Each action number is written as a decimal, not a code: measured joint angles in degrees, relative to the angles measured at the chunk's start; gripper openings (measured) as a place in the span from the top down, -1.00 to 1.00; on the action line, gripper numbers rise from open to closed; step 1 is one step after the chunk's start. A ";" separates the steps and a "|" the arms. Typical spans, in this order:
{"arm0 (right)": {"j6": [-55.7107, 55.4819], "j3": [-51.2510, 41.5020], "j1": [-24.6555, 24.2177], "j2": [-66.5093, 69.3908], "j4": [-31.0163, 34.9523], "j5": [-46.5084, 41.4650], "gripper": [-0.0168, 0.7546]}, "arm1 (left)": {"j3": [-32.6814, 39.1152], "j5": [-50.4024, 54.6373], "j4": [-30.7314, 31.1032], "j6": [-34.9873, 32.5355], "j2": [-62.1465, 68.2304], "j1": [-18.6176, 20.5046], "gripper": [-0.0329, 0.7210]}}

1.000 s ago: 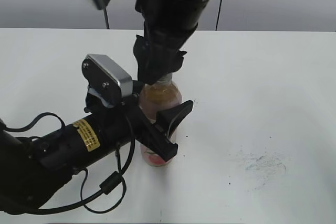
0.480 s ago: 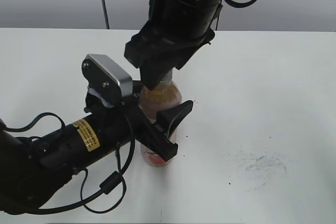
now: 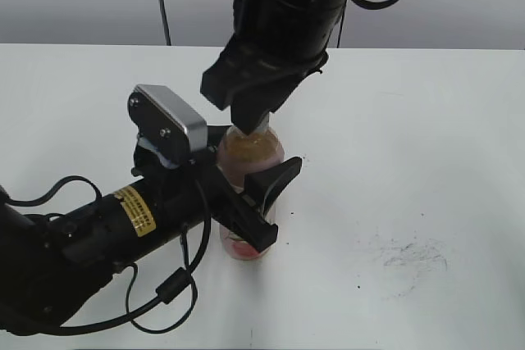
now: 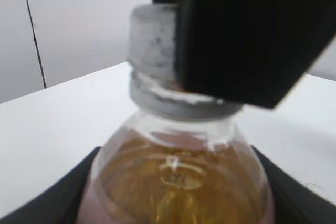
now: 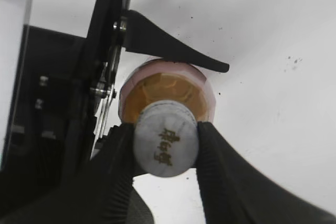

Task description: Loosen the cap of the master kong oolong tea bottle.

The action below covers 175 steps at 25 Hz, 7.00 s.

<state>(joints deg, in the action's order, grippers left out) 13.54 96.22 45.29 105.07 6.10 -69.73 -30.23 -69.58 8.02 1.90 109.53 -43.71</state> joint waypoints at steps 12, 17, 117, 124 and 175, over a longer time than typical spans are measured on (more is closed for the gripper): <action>50.57 0.00 0.00 0.00 -0.35 0.00 0.25 | 0.03 0.00 0.18 -0.47 0.00 0.00 -0.27; 73.72 0.04 0.00 0.00 -0.35 -0.03 0.25 | 0.07 -0.05 0.39 -0.78 0.00 0.00 -0.27; -7.38 -32.73 -22.38 8.27 -18.12 20.14 0.25 | -0.09 -0.11 -1.84 -0.61 0.18 -0.19 -0.27; -7.65 -32.81 -23.22 8.32 -11.83 22.05 0.25 | -0.09 -0.16 -1.84 -0.61 0.18 -0.19 -0.27; -5.94 -32.87 -23.22 -10.52 -6.10 16.20 -0.52 | -0.09 0.01 -2.69 -0.78 0.19 0.05 -0.59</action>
<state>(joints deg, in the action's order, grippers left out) 7.60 63.34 22.08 94.55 0.00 -53.53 -30.32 -69.57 5.32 1.12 109.72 -43.66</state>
